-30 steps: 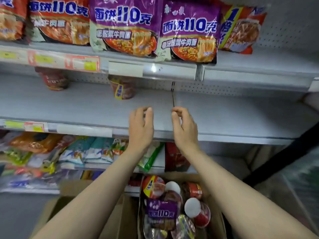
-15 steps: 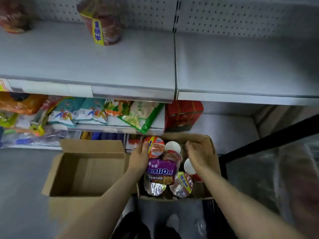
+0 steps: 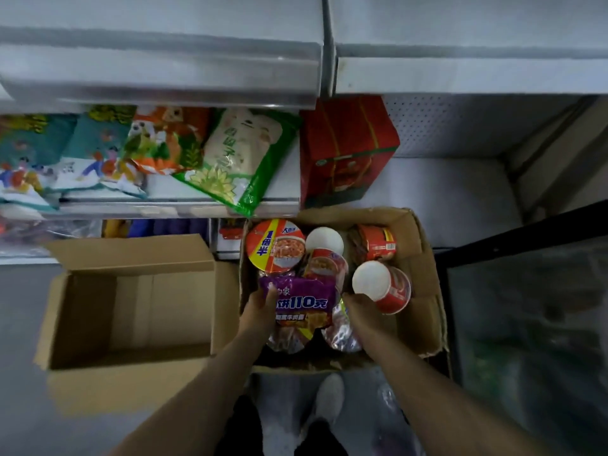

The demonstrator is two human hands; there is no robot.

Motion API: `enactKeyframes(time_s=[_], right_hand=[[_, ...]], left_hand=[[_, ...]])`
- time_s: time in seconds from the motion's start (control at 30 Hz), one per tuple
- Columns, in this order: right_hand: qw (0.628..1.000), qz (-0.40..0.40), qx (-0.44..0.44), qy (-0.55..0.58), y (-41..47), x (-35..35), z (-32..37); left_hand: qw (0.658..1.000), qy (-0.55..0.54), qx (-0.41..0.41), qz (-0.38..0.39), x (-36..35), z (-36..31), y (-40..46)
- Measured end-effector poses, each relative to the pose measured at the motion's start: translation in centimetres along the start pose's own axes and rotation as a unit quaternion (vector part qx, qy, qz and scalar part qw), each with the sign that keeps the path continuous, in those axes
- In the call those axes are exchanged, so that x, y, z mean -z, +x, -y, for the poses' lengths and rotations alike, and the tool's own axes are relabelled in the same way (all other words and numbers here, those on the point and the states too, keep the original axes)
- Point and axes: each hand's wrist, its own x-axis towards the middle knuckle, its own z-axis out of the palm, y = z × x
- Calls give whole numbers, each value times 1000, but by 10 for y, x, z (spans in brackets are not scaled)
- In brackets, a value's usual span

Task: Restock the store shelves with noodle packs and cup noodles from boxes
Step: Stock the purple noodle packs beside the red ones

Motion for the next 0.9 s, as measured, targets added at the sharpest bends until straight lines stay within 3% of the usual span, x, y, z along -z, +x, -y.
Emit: enactKeyframes(time_s=[0.23,0.4,0.7,0.9], right_hand=[[996,36,-17,79,58,-44,-28],[985,84,-7,151,70,-60,-35],[987,41,-8,153,56,-57,-39],[982,2,7,189,19,-27,-30]], left_hand=[[999,-28,42,-9,-24,26,38],[1000,6,7,11,-25,58,65],[998,-44,51,16,-20,56,56],[995,-101,15,19,-9,24,19]])
